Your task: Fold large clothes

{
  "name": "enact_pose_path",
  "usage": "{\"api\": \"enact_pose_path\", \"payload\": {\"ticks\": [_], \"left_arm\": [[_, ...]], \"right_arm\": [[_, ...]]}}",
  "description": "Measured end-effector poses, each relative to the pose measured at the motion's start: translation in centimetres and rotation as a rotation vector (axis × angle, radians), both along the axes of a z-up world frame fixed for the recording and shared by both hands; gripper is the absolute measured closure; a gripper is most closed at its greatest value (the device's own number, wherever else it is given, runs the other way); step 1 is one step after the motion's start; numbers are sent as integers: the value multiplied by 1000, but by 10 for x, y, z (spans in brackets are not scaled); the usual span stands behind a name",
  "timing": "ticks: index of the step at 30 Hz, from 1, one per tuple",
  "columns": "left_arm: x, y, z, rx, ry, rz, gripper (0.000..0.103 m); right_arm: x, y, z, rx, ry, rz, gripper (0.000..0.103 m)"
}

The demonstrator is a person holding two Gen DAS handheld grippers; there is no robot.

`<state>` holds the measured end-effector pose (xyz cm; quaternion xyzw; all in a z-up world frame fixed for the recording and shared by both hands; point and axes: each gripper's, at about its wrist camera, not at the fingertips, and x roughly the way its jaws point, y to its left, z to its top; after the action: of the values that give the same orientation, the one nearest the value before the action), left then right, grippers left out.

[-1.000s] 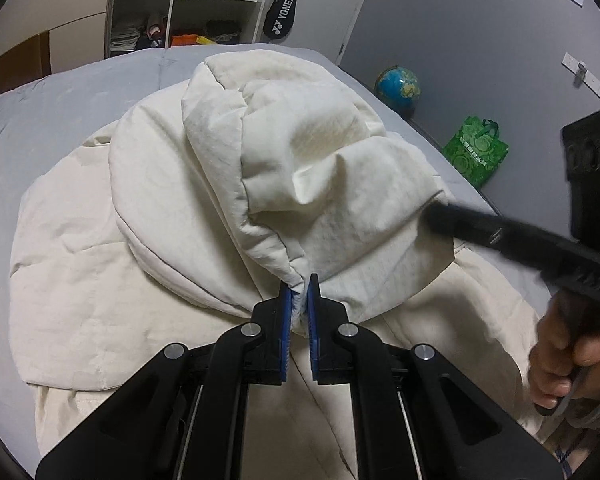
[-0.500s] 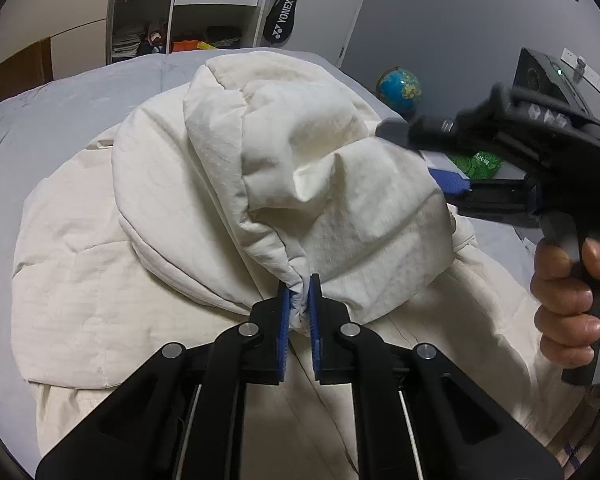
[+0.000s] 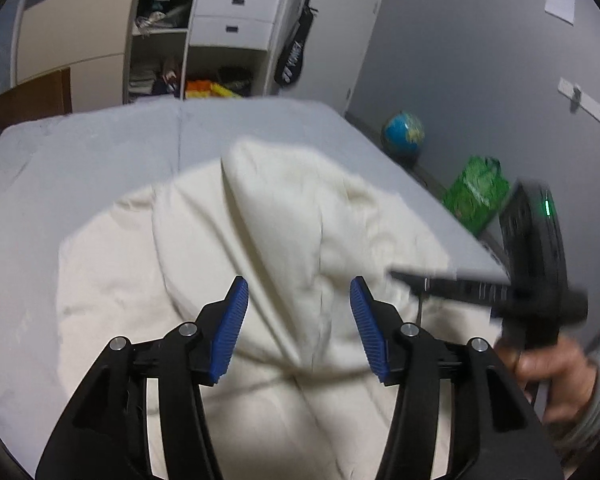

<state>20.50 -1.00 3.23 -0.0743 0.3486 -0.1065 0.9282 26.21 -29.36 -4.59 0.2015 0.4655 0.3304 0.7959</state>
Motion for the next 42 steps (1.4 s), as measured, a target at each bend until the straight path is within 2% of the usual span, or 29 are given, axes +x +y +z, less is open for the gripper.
{"api": "enact_pose_path", "payload": {"ticks": [3,5,8,12,16,22,30,37,42], "left_arm": [[27,-1,10,3,34,45,51],[48,-5,6,10,86,49,52],[62,-7,-17,26,186,38,78],[60,-7,-56,57,254,37,81],[53,-4,-80,42,251,55,81],[52,0,-94,34,240,60,81],[55,3,-107,23,230,70,80],[59,3,-114,19,228,77,80],[58,4,-107,16,227,79,80]], "right_arm": [[-1,3,3,-18,-12,14,90],[-1,3,4,-29,-18,17,90],[0,7,0,-52,-19,11,90],[2,15,-16,-131,-24,28,90],[2,21,-28,-168,-34,38,90],[-1,29,-40,-224,-77,46,92],[-5,46,-50,-314,-147,77,92],[-3,60,-57,-357,-164,84,92],[-1,67,-52,-368,-157,98,90]]}}
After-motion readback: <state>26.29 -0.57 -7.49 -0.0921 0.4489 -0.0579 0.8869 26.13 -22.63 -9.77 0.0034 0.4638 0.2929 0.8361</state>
